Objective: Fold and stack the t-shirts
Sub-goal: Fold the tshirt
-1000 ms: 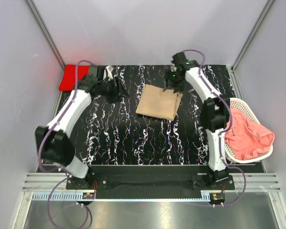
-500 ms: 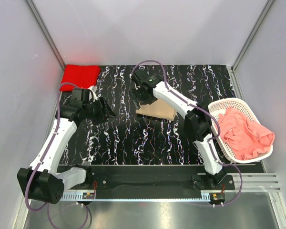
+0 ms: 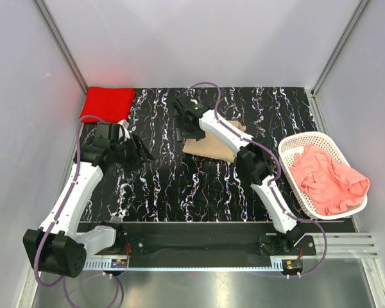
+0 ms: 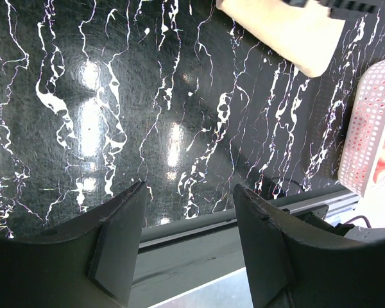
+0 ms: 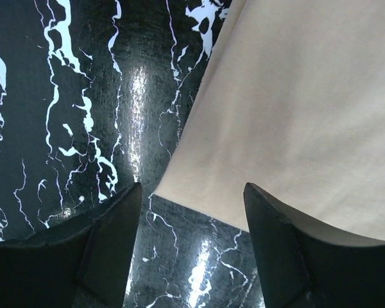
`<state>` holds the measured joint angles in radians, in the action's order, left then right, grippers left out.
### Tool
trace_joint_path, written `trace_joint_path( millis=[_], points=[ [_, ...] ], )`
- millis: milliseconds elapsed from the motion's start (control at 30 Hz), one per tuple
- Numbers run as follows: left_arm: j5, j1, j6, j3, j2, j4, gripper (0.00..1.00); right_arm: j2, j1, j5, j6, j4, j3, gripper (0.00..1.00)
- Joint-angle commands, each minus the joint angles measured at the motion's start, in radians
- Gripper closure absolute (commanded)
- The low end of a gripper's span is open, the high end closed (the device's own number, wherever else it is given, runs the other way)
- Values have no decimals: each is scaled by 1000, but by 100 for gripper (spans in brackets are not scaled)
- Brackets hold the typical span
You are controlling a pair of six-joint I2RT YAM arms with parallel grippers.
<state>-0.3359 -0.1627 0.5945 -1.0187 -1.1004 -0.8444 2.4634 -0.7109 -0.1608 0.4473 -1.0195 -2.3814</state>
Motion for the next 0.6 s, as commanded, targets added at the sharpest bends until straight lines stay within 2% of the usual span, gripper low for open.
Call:
trace_joint_path(
  millis=[0, 267, 400, 567],
  points=[
    [-5, 11, -15, 3, 22, 24, 38, 2, -5, 33, 50, 59, 57, 29],
    [-8, 34, -44, 0, -1, 22, 38, -150, -5, 66, -22, 133, 345, 31],
    [-35, 37, -42, -1, -35, 45, 38, -260, -5, 41, -76, 169, 552, 31],
    [-130, 37, -45, 12, -96, 119, 35, -415, -5, 33, -111, 205, 659, 28]
  ],
)
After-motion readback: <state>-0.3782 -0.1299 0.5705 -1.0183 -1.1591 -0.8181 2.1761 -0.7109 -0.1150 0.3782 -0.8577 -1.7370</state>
